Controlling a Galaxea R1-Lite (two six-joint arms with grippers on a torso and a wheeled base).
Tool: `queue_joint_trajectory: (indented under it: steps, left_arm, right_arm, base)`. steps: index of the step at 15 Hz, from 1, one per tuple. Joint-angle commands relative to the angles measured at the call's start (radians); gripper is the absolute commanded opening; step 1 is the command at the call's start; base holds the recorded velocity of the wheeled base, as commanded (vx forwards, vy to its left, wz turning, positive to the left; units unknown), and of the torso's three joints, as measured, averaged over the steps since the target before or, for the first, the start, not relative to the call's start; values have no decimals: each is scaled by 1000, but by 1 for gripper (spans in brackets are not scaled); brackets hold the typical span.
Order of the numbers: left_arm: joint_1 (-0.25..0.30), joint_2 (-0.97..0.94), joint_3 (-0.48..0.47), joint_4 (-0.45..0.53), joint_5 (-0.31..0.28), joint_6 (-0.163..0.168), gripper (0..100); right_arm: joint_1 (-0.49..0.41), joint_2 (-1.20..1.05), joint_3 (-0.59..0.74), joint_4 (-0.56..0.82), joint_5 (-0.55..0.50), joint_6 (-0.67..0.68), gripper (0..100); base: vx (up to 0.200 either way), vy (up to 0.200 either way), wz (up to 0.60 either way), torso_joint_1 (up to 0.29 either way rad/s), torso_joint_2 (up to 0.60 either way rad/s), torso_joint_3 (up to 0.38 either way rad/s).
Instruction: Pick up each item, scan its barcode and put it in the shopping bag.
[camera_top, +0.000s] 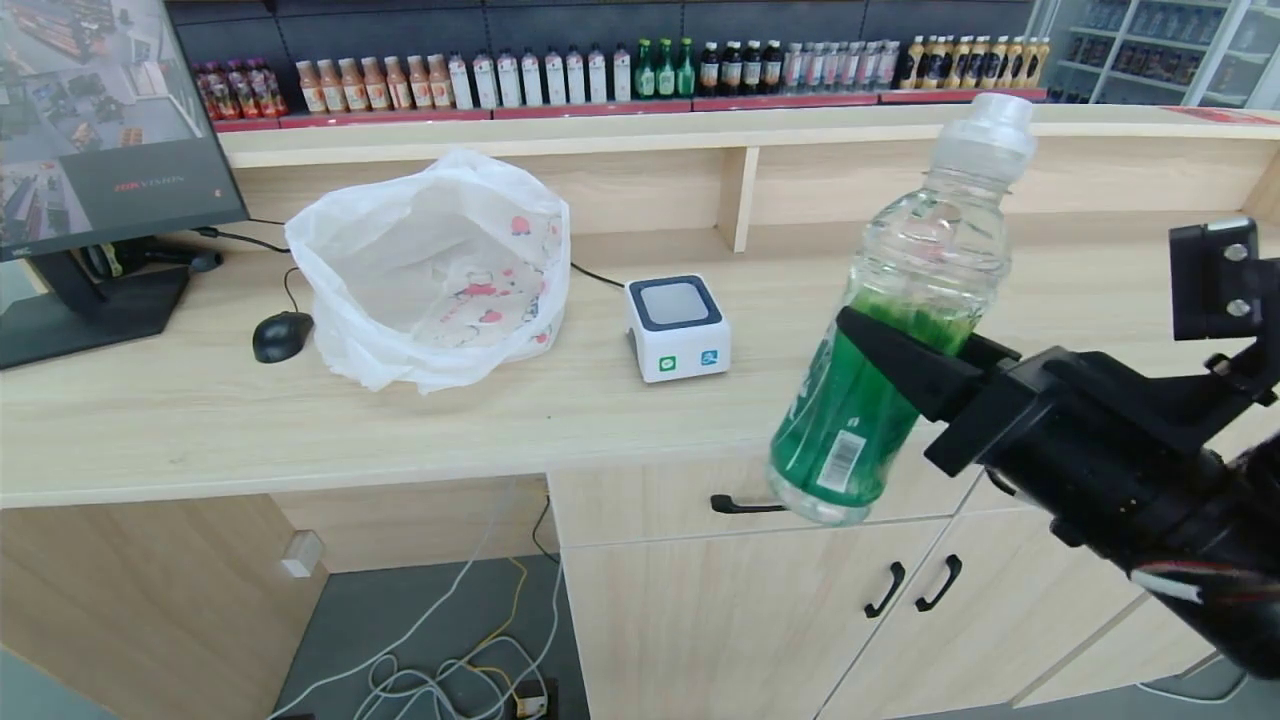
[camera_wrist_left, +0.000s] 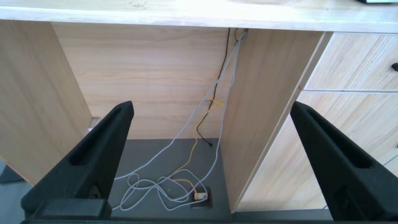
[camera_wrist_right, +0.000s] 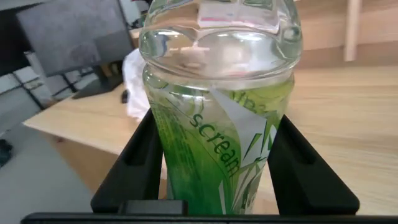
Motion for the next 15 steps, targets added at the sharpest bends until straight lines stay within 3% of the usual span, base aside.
queue_joint_trajectory:
  steps: [1,3,5,7,13,15]
  left_arm:
    - [0,0,0,0,0,1,100]
    - [0,0,0,0,0,1,100]
    - [1,0,0,0,0,-1,100]
    - [1,0,0,0,0,-2,100]
    - [1,0,0,0,0,-2,100]
    - [1,0,0,0,0,-2,100]
  right_arm:
    - [-151,92,-9,-62,0,-77,0]
    - [-226,162,-15,-165,6,-154,0]
    - [-286,210,-83,-182,60,-201,0]
    - [-297,261,-172,-243,65,-246,0]
    - [-317,261,-150,-248,17,-251,0]
    - [-317,253,-160,-248,14,-257,0]
  base:
    - [0,0,0,0,0,0]
    - [0,0,0,0,0,0]
    - [0,0,0,0,0,0]
    - [0,0,0,0,0,0]
    - [0,0,0,0,0,0]
    - [0,200,0,0,5,5]
